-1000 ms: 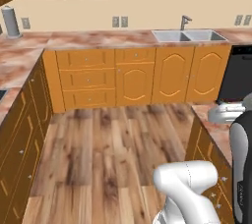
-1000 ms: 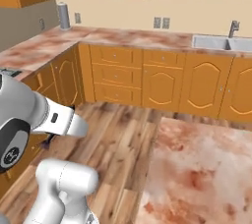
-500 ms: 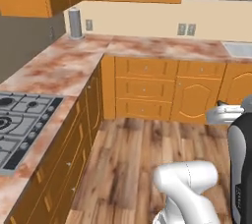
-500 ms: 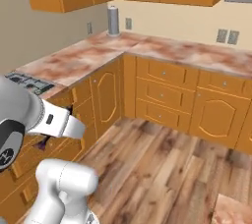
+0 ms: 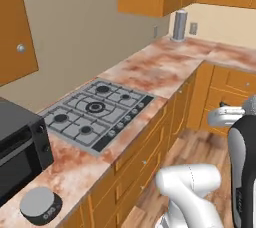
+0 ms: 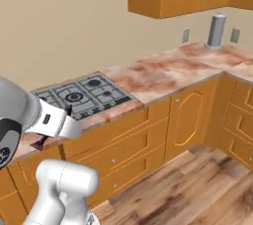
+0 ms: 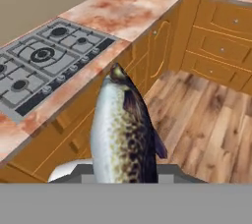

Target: Take the fish from the fridge and place it on the digital scale on the counter by the fridge. Wait a few seconds for a reading, then move it to the plate on the dining counter.

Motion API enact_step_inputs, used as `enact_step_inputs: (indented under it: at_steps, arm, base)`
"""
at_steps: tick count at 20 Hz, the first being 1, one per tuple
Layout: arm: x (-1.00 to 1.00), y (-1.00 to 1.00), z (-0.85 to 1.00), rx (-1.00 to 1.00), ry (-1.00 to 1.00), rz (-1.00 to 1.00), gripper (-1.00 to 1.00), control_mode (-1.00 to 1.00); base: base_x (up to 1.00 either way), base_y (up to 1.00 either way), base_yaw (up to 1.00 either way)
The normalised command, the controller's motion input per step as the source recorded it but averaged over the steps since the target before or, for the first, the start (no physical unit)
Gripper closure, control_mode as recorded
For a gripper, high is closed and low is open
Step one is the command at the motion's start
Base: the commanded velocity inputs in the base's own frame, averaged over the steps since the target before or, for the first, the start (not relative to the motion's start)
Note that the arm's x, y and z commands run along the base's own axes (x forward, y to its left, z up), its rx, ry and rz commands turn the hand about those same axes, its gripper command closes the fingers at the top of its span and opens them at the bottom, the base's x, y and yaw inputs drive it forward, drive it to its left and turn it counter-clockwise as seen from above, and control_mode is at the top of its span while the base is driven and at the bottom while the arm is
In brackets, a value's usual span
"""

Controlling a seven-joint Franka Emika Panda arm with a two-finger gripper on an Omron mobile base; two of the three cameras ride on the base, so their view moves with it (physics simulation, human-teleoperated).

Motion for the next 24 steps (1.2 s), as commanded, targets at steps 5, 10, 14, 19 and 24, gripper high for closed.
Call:
enact_step_inputs:
  at_steps: [5, 10, 14, 19, 24]
  arm:
    - [0.0, 0.0, 0.0, 0.0, 0.0, 0.0, 1.0, 1.0]
    - [0.0, 0.0, 0.0, 0.0, 0.0, 0.0, 1.0, 1.0]
    - [0.0, 0.0, 0.0, 0.0, 0.0, 0.0, 1.0, 1.0]
    - [0.0, 0.0, 0.0, 0.0, 0.0, 0.0, 1.0, 1.0]
    - [0.0, 0.0, 0.0, 0.0, 0.0, 0.0, 1.0, 1.0]
  base:
    - [0.0, 0.54, 0.76]
    - [0.0, 0.28, 0.72]
    - [0.0, 0.13, 0.7]
    - [0.0, 0.18, 0.68]
    - [0.0, 0.16, 0.49]
